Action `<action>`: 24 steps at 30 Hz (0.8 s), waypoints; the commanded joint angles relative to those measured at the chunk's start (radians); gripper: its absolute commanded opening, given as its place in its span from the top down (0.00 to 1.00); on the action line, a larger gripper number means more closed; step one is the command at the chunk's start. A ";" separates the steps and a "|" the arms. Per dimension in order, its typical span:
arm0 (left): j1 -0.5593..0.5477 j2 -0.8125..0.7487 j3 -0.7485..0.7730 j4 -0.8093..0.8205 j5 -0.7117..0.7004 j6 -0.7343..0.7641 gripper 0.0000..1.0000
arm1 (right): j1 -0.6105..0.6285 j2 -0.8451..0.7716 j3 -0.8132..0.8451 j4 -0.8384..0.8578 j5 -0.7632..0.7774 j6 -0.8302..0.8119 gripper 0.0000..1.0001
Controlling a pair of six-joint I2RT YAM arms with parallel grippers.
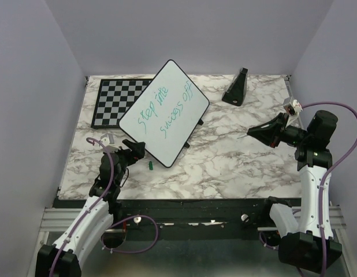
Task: Write a sentence on the whiteboard
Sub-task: Adjust the pen cap at the center of the board.
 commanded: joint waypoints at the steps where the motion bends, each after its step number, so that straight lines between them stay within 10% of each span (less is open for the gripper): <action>1: -0.010 -0.065 0.058 -0.257 0.004 -0.113 0.07 | -0.004 -0.011 -0.010 0.013 -0.033 0.008 0.99; 16: -0.164 -0.081 0.237 -0.692 -0.029 -0.144 0.25 | -0.004 -0.016 -0.009 0.013 -0.039 0.008 0.99; 24: -0.218 0.069 0.277 -0.758 -0.043 -0.158 0.54 | -0.004 -0.009 -0.009 0.011 -0.042 0.007 0.99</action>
